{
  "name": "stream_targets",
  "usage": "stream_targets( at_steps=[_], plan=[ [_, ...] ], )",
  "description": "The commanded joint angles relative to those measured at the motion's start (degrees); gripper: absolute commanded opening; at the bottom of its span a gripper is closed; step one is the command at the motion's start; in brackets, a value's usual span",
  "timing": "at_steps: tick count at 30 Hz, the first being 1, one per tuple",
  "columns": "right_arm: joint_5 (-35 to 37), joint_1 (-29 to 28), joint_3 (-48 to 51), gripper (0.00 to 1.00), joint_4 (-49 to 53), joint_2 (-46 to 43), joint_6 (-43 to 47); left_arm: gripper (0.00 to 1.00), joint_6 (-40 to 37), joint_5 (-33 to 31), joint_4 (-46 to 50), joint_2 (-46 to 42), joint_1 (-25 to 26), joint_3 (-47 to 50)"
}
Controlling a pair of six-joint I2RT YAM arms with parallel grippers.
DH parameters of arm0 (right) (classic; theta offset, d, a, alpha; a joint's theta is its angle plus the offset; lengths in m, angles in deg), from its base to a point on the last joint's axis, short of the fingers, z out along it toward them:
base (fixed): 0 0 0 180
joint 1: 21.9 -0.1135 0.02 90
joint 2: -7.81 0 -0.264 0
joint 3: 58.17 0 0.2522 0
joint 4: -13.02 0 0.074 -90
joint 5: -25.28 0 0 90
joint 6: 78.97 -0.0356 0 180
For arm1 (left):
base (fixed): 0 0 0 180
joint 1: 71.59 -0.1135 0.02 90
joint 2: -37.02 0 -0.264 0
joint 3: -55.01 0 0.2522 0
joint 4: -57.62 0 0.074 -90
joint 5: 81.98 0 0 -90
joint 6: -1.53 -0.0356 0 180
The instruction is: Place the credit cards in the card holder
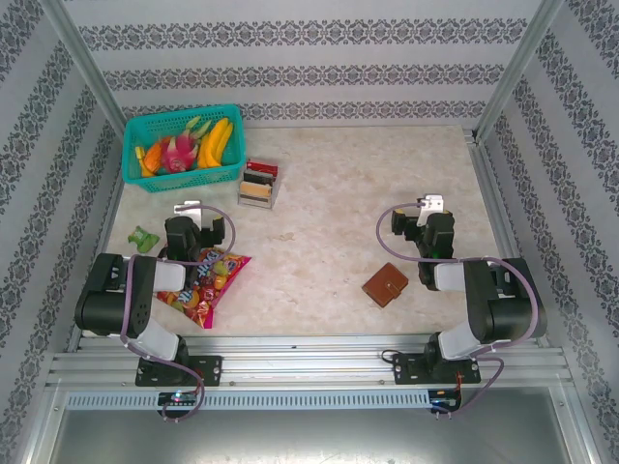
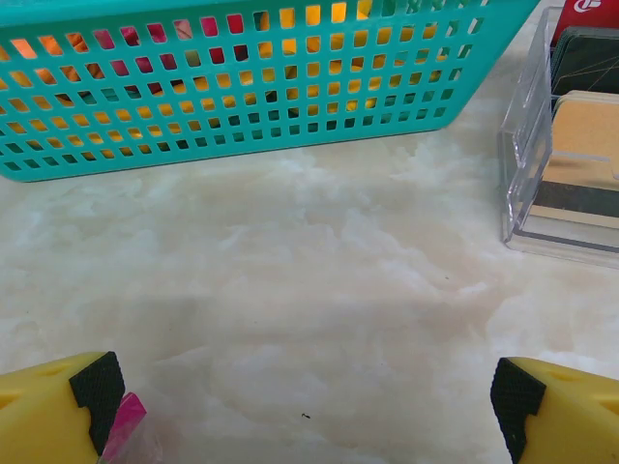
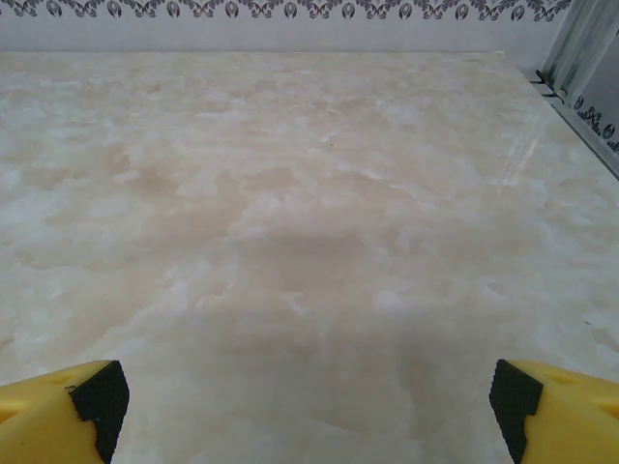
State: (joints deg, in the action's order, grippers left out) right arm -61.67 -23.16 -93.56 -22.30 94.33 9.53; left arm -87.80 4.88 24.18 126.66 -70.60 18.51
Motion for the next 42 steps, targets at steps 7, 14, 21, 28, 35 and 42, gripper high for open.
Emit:
stream_targets(
  at_steps=[7, 14, 21, 28, 35, 42],
  plan=[
    [-1.45, 0.26, -1.10, 0.98, -0.20, -0.43, -0.03, 1.00, 0.30, 0.58, -1.05, -0.21, -0.49, -0.61],
    [-3.40, 0.99, -0.88, 0.98, -0.38, -0.62, -0.30, 1.00, 0.11, 1.92, 1.19, -3.74, -0.55, -0.29],
    [-3.84, 0.29, -1.23, 0.98, 0.65, -1.01, 0.93, 1.00, 0.82, 4.14, 4.86, -8.31, -1.53, 0.08],
    [-3.22, 0.07, -0.54, 0.98, -0.34, -1.69, 0.97, 1.00, 1.49, 4.57, 6.41, -11.68, -1.98, 0.81],
    [3.19, -0.30, -15.77, 0.98, 38.96, -11.46, -8.50, 1.00, 17.13, 6.66, 39.88, -24.22, -2.01, -12.14],
    [-18.42, 3.37, -23.50, 0.91, 61.68, -14.43, -26.91, 1.00, 38.45, 35.00, 54.47, -19.32, 5.61, -22.67]
  ],
)
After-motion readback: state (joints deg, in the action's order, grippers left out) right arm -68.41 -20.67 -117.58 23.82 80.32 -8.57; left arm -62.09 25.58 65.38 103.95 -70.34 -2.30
